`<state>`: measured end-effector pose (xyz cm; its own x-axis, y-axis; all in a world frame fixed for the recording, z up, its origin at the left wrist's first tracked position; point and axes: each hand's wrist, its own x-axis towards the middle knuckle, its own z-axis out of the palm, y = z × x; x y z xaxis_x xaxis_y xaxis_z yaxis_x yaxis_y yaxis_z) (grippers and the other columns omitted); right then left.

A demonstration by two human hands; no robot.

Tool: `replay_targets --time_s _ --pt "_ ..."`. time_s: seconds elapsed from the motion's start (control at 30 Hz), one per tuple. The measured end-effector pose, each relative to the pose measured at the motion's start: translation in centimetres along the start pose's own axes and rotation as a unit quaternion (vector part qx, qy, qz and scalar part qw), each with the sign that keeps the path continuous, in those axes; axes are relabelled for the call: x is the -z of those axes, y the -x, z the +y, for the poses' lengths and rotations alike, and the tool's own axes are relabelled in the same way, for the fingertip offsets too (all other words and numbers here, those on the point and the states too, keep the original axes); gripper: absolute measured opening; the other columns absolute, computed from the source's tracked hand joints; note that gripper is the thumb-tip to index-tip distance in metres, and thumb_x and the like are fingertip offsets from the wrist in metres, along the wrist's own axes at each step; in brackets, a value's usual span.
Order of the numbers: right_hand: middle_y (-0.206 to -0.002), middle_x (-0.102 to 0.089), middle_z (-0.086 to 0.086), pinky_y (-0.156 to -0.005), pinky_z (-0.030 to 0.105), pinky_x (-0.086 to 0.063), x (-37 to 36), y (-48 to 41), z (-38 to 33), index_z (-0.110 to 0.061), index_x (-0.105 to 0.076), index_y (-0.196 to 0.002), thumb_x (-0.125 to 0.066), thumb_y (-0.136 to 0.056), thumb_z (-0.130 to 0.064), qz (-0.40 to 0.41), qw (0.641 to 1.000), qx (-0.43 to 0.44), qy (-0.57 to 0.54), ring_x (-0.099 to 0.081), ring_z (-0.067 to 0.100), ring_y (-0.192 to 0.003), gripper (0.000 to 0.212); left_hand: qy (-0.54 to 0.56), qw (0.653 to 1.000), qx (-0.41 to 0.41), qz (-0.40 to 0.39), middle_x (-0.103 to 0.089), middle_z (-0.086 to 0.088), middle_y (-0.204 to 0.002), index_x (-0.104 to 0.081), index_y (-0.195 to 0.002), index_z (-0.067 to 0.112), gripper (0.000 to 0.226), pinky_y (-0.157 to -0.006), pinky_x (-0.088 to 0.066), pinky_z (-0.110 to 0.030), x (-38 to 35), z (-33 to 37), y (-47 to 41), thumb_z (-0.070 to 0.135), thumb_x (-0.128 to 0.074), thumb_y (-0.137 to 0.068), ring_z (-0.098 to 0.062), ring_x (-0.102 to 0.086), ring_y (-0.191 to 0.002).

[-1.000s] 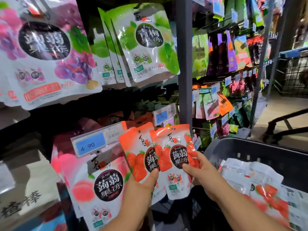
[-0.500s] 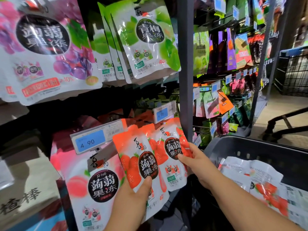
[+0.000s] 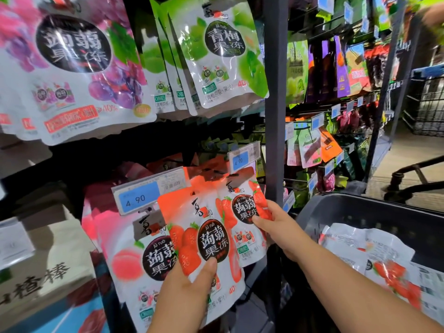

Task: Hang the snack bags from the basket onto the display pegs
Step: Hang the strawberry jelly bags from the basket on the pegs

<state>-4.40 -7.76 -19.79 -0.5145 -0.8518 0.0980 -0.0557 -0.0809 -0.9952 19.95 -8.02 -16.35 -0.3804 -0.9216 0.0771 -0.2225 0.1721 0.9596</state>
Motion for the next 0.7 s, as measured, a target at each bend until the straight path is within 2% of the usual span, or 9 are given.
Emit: replay_targets --time_s 0.1,0.2,0.33,0.43,0.5,0.53,0.6,0.7 --pt "-0.117 -0.070 -0.003 -0.100 0.049 -0.052 -0.4 -0.7 0.1 -0.037 -0.054 -0.126 -0.065 -0.093 -0.016 0.004 0.999 -0.001 0.039 -0.068 0.019 -0.107 0.041 -0.004 1.000 0.009 0.000 -0.061 0.021 -0.102 -0.050 -0.120 0.043 0.034 -0.089 -0.032 -0.026 -0.2 -0.3 -0.5 0.033 -0.065 -0.090 -0.012 -0.054 -0.102" --pt "-0.114 -0.068 -0.007 -0.100 0.048 -0.051 -0.9 -1.5 0.0 -0.046 -0.051 -0.120 -0.064 -0.093 -0.024 0.002 0.996 0.002 0.084 -0.067 0.018 -0.107 0.038 -0.024 1.000 0.005 -0.008 -0.062 0.023 -0.106 -0.055 -0.124 0.039 0.035 -0.090 -0.035 -0.029 -0.5 -0.6 -1.0 0.037 -0.063 -0.090 -0.014 -0.056 -0.106" --pt "-0.116 -0.065 -0.008 -0.100 0.044 -0.051 -1.3 -1.9 -0.1 -0.032 -0.045 -0.137 -0.057 -0.098 -0.024 -0.001 0.993 -0.001 0.114 -0.065 0.016 -0.106 0.041 -0.021 1.000 -0.009 -0.018 -0.066 0.012 -0.117 -0.055 -0.133 0.029 0.042 -0.089 -0.038 -0.027 -1.2 -0.5 -1.5 0.032 -0.062 -0.092 -0.013 -0.059 -0.108" --pt "-0.116 -0.066 -0.003 -0.097 0.044 -0.053 -1.0 -1.8 0.0 -0.037 -0.047 -0.127 -0.053 -0.100 -0.022 0.014 0.993 -0.003 0.119 -0.066 0.017 -0.105 0.031 -0.027 0.999 -0.017 -0.021 -0.065 0.015 -0.110 -0.056 -0.130 0.029 0.039 -0.085 -0.038 -0.023 -1.6 -0.7 -1.8 0.031 -0.063 -0.092 -0.007 -0.058 -0.100" --pt "-0.117 -0.067 -0.003 -0.099 0.042 -0.051 -0.7 -1.6 0.2 -0.035 -0.049 -0.131 -0.052 -0.101 -0.022 0.025 0.990 0.001 0.136 -0.064 0.017 -0.107 0.034 -0.033 0.999 -0.026 -0.015 -0.063 0.019 -0.104 -0.055 -0.129 0.031 0.038 -0.075 -0.039 -0.020 -1.8 -0.8 -2.0 0.029 -0.064 -0.092 0.003 -0.055 -0.091" --pt "-0.117 -0.066 -0.003 -0.099 0.040 -0.050 -0.6 -1.5 0.2 -0.034 -0.049 -0.134 -0.051 -0.101 -0.022 0.029 0.990 0.003 0.141 -0.063 0.017 -0.108 0.035 -0.037 0.999 -0.030 -0.015 -0.063 0.019 -0.105 -0.055 -0.129 0.031 0.039 -0.072 -0.039 -0.018 -1.8 -0.9 -2.1 0.029 -0.064 -0.092 0.006 -0.055 -0.090" --pt "-0.116 -0.065 -0.004 -0.095 0.033 -0.049 -0.5 -1.2 0.1 -0.033 -0.049 -0.133 -0.049 -0.102 -0.019 0.031 0.989 0.010 0.147 -0.061 0.015 -0.108 0.034 -0.042 0.998 -0.032 -0.016 -0.065 0.015 -0.109 -0.055 -0.128 0.032 0.038 -0.077 -0.040 -0.021 -2.0 -1.0 -2.3 0.029 -0.064 -0.092 -0.003 -0.058 -0.096" --pt "-0.109 -0.063 -0.009 -0.074 0.013 -0.042 -0.5 -0.5 0.0 -0.028 -0.052 -0.130 -0.049 -0.102 -0.018 0.062 0.981 0.036 0.181 -0.059 0.008 -0.098 0.030 -0.042 0.998 -0.039 -0.017 -0.065 0.013 -0.112 -0.054 -0.113 0.039 0.026 -0.088 -0.037 -0.025 -2.1 -1.3 -2.5 0.031 -0.065 -0.091 -0.012 -0.059 -0.107"
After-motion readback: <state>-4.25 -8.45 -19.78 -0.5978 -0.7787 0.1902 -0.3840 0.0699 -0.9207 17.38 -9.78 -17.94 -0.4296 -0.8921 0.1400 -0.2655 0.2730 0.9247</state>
